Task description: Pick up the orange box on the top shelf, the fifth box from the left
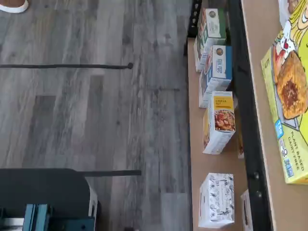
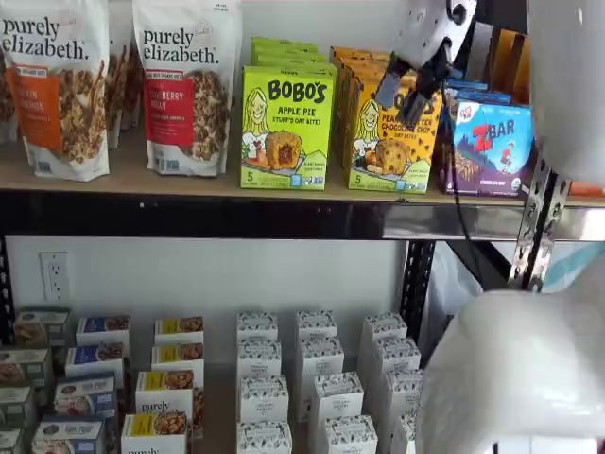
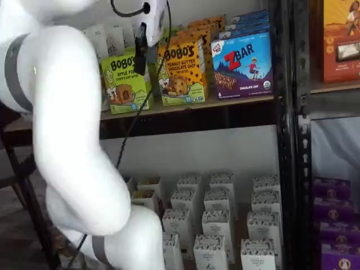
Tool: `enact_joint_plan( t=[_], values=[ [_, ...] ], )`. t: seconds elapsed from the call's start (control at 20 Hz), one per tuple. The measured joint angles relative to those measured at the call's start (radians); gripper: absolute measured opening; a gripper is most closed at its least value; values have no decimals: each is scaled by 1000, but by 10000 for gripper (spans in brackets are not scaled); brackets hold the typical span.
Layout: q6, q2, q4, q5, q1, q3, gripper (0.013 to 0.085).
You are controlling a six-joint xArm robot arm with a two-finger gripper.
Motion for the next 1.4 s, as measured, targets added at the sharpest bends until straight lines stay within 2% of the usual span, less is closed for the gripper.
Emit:
enact_joint_plan(
  t=[0.35, 0.55, 0.75, 1.1, 1.3, 1.4],
  values=[
    [42, 4, 0, 5, 38, -23, 850],
    [51, 20, 35, 25, 33, -46, 850],
    [47, 34, 76, 24, 12, -68, 850],
    [28, 12, 138, -124, -26, -41, 850],
    [21, -9, 143, -231, -25, -7, 850],
    [16, -18, 127, -282, -18, 11, 850]
  ],
)
